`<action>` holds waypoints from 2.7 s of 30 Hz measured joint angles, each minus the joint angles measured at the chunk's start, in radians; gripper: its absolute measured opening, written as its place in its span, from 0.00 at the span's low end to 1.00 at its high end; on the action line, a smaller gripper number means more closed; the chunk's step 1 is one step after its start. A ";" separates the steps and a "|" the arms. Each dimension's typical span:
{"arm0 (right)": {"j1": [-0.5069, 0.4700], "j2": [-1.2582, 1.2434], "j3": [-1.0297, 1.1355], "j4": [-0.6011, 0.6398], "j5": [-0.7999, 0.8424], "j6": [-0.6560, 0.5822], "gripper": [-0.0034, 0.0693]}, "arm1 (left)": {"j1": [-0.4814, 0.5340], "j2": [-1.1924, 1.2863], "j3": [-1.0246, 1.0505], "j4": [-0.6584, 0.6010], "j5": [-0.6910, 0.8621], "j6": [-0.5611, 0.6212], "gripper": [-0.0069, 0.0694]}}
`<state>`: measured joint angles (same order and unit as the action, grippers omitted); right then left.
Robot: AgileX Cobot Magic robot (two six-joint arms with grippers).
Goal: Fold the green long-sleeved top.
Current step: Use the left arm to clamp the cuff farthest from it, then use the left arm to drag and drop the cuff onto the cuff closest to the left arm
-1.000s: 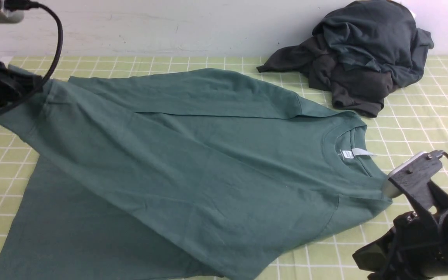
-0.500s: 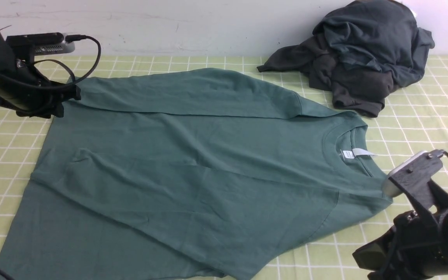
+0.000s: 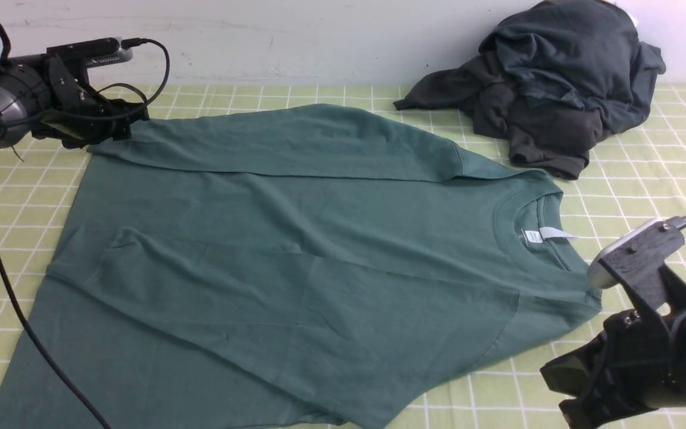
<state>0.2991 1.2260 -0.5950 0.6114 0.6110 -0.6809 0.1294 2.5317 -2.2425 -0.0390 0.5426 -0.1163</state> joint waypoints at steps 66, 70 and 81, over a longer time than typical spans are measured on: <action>0.000 0.000 0.000 -0.097 -0.050 -0.002 0.03 | 0.008 0.132 -0.271 0.170 0.312 -0.274 0.09; 0.000 0.000 0.000 -0.097 -0.050 -0.002 0.03 | -0.001 0.080 -0.271 0.174 0.408 -0.191 0.09; 0.000 0.000 0.000 -0.097 -0.045 -0.002 0.03 | -0.066 -0.073 -0.252 0.107 0.687 0.085 0.09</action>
<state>0.2991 1.2263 -0.5950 0.5146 0.5661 -0.6833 0.0638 2.4591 -2.4945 0.0681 1.2300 -0.0309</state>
